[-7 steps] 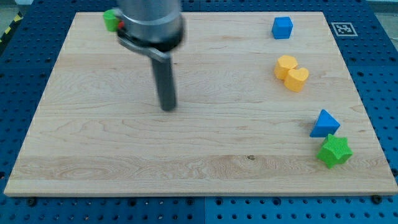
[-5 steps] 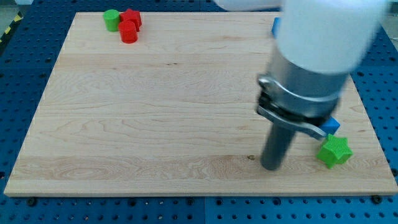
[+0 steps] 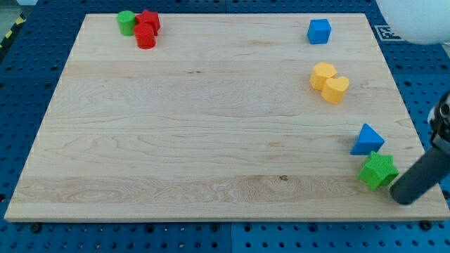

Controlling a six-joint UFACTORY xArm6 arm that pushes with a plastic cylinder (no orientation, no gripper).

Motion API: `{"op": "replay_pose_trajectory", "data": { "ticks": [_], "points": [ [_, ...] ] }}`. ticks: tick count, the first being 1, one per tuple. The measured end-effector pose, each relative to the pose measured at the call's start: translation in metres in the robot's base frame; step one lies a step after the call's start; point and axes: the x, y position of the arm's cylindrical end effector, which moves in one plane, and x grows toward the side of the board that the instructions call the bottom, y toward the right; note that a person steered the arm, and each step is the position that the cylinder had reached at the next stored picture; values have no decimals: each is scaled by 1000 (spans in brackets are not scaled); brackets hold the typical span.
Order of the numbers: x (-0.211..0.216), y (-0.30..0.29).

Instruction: Slide the green star to the red circle

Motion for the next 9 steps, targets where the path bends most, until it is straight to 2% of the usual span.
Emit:
{"op": "replay_pose_trajectory", "data": {
  "ticks": [3,4,6,9],
  "points": [
    [-33,0],
    [-36,-19],
    [-53,-96],
    [-93,-253]
  ]
}}
